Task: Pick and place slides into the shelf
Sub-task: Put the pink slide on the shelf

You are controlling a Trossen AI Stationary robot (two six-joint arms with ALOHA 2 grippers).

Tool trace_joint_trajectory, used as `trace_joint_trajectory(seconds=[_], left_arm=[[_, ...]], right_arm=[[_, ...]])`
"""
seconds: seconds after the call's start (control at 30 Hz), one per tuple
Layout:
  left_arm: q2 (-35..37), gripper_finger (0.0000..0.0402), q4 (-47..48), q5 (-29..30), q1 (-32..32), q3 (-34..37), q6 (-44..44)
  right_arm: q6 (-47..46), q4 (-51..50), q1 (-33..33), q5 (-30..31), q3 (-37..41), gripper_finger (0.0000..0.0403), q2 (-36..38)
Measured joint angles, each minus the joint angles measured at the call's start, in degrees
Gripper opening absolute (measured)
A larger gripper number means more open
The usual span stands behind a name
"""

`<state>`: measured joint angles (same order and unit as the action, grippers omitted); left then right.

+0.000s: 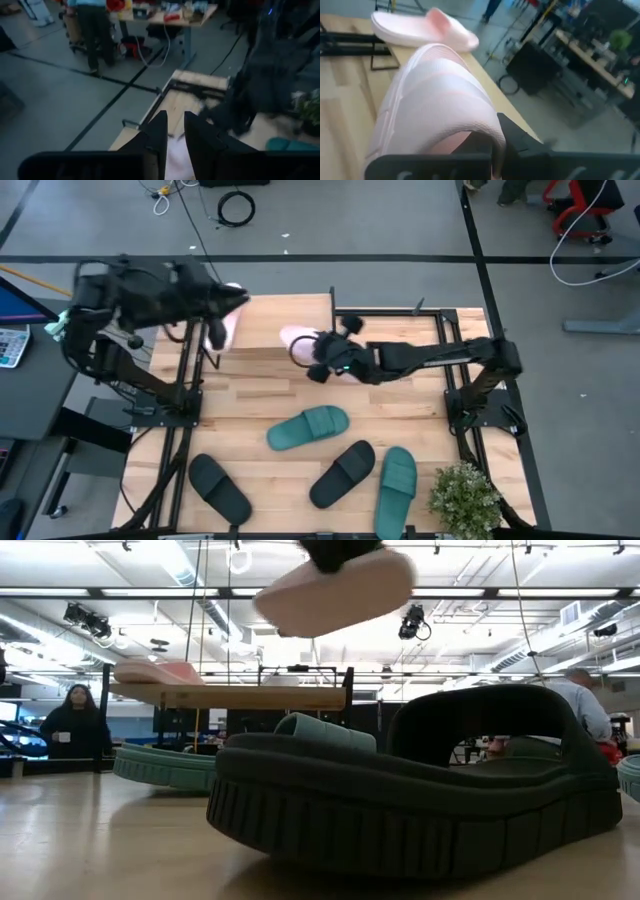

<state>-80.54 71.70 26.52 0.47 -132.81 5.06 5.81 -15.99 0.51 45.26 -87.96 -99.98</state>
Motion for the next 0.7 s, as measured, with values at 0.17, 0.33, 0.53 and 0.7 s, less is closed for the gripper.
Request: trace_joint_trajectory(seconds=[0.17,0.33,0.53,0.7], left_arm=[[1.5,0.0061,1.2,-0.2,0.0,-1.4,-0.4],[1.7,0.0055,3.7,-0.2,0.0,-1.0,-0.4],[0.2,0.0056,6.5,-0.2,0.0,-1.0,-0.4],[-0.9,0.0052,6.7,-0.2,0.0,-1.0,-1.7]], right_arm=[[5.3,16.4,-2.3,-0.6,0.0,0.0007,-5.4],[7.9,30.1,-5.6,-2.3,-0.5,0.0007,-10.5],[3.0,31.3,-10.3,-7.9,-5.5,0.0007,-16.1],[1.9,28.6,-12.5,-9.4,-12.7,0.0007,-20.4]])
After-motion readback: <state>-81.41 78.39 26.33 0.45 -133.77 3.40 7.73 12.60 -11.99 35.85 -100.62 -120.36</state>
